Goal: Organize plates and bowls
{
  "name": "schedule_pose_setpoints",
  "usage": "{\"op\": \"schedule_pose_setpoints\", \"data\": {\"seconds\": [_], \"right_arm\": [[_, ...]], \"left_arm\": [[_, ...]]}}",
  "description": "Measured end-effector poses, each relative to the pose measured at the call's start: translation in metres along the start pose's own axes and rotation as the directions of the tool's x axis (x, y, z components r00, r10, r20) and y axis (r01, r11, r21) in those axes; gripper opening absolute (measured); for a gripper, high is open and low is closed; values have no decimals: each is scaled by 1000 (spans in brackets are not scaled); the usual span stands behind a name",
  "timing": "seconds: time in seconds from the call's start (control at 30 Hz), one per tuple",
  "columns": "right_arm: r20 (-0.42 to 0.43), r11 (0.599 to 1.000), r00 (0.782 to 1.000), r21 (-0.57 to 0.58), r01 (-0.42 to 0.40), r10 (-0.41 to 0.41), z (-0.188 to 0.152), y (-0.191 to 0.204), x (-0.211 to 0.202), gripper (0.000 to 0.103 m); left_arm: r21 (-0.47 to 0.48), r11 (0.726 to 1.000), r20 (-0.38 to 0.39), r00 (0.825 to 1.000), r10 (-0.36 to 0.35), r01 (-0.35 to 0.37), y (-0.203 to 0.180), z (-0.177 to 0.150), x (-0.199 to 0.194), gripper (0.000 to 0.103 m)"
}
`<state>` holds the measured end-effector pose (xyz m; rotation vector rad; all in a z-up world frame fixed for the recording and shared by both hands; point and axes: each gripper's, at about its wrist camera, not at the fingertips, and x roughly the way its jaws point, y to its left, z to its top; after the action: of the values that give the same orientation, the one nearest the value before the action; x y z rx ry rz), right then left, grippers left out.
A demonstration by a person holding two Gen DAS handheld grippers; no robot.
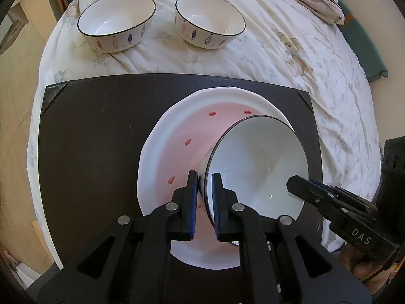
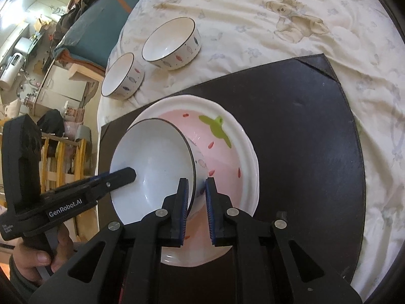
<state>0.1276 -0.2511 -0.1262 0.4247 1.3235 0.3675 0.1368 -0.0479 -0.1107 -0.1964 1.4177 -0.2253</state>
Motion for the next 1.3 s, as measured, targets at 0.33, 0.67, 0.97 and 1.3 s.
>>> {"op": "schedule_pose_setpoints", "data": {"seconds": [0.33,0.67,0.97,1.3], "right_arm": [[-17,999,1000,-32,-20,19,-2,8,3,18],[-10,999,1000,-33,-7,7,-2,8,3,18],[18,999,1000,-36,-8,9,1,9,-4,19],[71,1000,997,22,20,-21,3,4,-11,80]], "left_arm": [[-14,1000,20,1000,11,-11,8,0,-3,9],[29,998,42,998,52,-53,0,-1,-3,9],[40,986,176,973,152,-161,5,-2,-26,69],[-10,977,245,947,207,-211,19,-1,-45,71]]}}
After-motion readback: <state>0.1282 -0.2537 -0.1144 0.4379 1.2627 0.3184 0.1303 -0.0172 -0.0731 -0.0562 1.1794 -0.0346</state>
